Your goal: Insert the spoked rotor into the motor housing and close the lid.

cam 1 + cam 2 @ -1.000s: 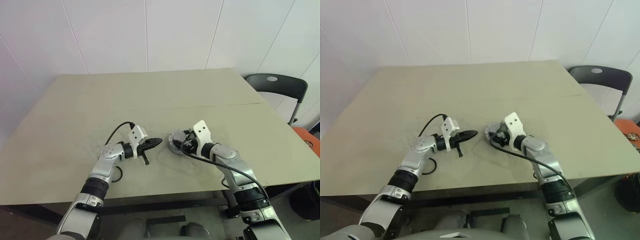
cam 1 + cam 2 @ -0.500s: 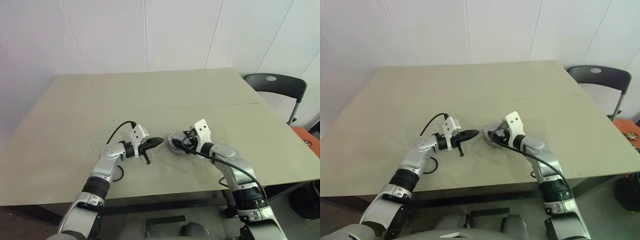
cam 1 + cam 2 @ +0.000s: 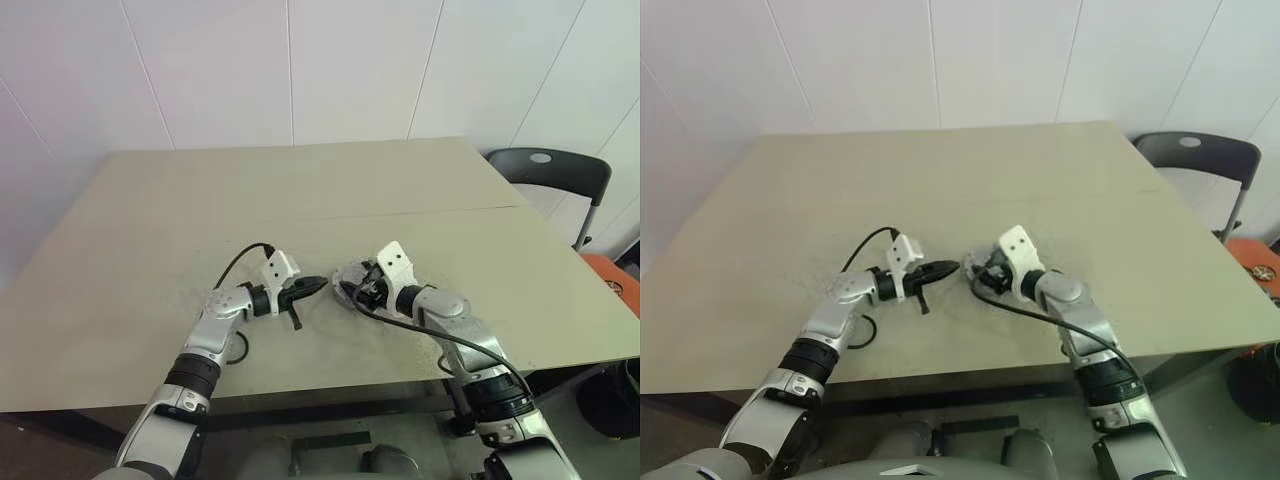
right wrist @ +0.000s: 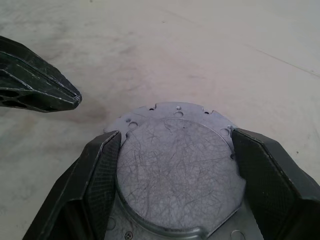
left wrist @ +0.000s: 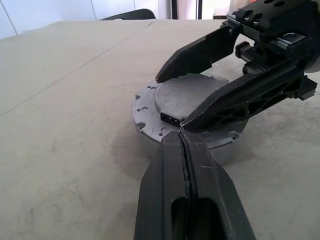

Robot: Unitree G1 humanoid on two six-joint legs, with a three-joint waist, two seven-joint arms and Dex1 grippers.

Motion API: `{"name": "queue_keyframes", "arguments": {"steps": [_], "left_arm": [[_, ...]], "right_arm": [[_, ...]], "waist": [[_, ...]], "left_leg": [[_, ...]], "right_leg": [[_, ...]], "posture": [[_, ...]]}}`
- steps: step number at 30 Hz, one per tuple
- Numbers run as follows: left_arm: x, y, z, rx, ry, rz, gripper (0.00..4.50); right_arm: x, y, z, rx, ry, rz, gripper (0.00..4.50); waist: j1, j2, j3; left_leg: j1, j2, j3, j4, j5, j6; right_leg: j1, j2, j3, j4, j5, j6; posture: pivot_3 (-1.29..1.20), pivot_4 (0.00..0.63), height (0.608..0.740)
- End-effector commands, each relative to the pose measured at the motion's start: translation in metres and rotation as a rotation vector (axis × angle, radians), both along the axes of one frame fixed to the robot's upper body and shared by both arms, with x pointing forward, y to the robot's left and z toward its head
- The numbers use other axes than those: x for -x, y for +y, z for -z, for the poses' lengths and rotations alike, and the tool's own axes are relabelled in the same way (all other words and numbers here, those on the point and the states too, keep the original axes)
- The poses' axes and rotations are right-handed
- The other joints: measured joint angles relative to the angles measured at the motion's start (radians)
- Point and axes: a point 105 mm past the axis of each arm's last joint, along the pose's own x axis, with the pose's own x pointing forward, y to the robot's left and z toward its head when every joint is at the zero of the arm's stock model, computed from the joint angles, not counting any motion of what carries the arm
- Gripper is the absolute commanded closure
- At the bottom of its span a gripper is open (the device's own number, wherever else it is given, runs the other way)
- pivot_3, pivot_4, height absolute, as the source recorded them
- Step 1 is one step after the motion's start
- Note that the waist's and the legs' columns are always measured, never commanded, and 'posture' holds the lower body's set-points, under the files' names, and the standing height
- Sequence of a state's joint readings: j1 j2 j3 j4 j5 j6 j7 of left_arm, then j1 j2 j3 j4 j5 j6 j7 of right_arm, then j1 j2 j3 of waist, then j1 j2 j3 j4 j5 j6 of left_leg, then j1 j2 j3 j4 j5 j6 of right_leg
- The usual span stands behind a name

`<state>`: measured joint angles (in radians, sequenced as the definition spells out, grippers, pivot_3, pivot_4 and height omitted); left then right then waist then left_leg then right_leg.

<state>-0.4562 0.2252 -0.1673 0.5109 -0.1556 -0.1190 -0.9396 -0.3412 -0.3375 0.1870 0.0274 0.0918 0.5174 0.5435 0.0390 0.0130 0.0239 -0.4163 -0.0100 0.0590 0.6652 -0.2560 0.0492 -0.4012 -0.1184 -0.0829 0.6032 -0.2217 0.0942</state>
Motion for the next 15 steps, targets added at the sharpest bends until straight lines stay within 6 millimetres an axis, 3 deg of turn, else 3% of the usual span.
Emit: {"name": "queue_keyframes", "arguments": {"steps": [1,6,15], "left_arm": [[-0.003,-0.001,-0.009,0.0,-0.039,0.003,4.5],[-0.002,-0.001,-0.008,-0.003,-0.039,0.007,4.5],[-0.001,-0.002,-0.008,-0.005,-0.038,0.011,4.5]], "right_arm": [[0.017,-0.012,0.04,0.028,0.196,0.012,1.34],[0.02,-0.013,0.039,-0.029,0.236,0.001,1.34],[0.01,-0.029,0.043,0.077,0.178,0.049,1.34]], "waist": [[0.001,0.0,0.0],[0.002,0.0,0.0],[0.001,0.0,-0.001]], "left_leg": [[0.001,0.0,0.0,0.0,0.0,0.0],[0.004,0.001,0.0,-0.003,-0.001,-0.001],[0.004,0.001,0.0,-0.003,-0.004,-0.003]], "right_leg": [[0.001,0.0,0.0,0.0,0.0,0.0],[0.004,-0.001,0.0,-0.004,0.0,0.0],[0.005,-0.001,0.0,-0.006,0.0,0.0]], "posture": [[0.0,0.0,0.74],[0.0,0.0,0.74],[0.0,0.0,0.74]]}}
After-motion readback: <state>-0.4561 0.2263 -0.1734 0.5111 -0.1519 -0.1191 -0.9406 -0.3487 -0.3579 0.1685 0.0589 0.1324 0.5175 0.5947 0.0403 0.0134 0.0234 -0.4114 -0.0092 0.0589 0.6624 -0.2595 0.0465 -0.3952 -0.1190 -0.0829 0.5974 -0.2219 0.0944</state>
